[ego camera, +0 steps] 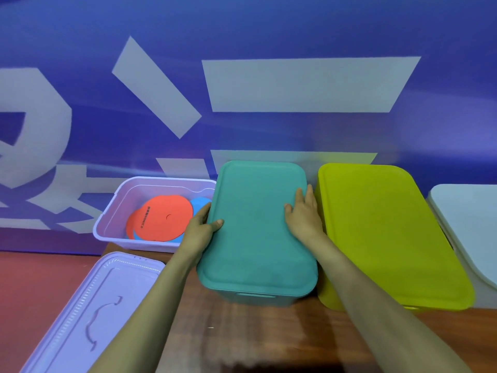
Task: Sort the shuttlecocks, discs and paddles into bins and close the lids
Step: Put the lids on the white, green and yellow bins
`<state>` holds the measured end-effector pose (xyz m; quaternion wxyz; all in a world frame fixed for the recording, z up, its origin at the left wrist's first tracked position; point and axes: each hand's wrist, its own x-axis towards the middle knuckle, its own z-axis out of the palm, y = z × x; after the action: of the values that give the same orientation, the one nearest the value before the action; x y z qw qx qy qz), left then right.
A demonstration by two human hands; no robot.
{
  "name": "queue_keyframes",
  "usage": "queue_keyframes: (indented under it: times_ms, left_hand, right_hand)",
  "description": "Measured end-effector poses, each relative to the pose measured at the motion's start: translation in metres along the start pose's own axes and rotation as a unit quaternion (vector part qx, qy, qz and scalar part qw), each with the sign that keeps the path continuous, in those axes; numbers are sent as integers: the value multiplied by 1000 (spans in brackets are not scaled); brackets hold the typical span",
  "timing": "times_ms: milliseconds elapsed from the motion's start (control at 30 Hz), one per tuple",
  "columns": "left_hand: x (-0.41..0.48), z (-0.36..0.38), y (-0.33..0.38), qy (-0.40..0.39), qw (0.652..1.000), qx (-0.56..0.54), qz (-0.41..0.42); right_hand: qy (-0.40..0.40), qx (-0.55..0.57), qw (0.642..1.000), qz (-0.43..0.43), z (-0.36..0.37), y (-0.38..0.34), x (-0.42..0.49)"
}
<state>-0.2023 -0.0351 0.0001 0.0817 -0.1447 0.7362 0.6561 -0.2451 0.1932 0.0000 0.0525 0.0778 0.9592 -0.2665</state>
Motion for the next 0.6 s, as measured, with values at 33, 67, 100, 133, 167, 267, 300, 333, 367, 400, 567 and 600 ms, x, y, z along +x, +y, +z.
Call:
queue_keyframes:
  times_ms: [33,67,100,133,167,267,300,333,367,400,567,600]
  left_hand:
    - [0,1,-1,3,1000,10,5]
    - [0,2,-3,8,1000,10,5]
    - [1,3,-3,12,1000,2,0]
    - [2,3,-3,17,1000,-10,-10]
    - [1,5,-1,21,999,-22,-20]
    - [-2,5,0,12,999,-39,-31]
    - [-4,6,-1,8,999,-40,-34]
    - [-7,6,-3,7,999,-32,-34]
    - [-10,8,-6,7,999,-12,-30]
    - [-12,9,-11,7,1000,11,-23]
    - [-16,14,-10,17,998,57,4]
    - [-14,12,-10,18,998,66,1]
  right_hand:
    - [7,-46,999,-17,3,-1,-2]
    - [7,-78,997,-28,4,-2,-5]
    - [1,-93,995,-32,5,-4,-7]
    - [-5,-99,995,-32,4,-5,-8]
    - [-11,-101,994,-29,3,-7,-9]
    - [-21,-133,991,-20,2,-6,-14]
    - [-18,-157,987,-22,3,-5,-17]
    - [-11,-183,983,-27,3,-2,-20]
    - [0,-204,978,-37,4,1,-22]
    - [10,-217,975,-49,4,4,-25]
    - [5,-212,973,-93,5,7,-26]
    - [2,-211,973,-92,5,5,-26]
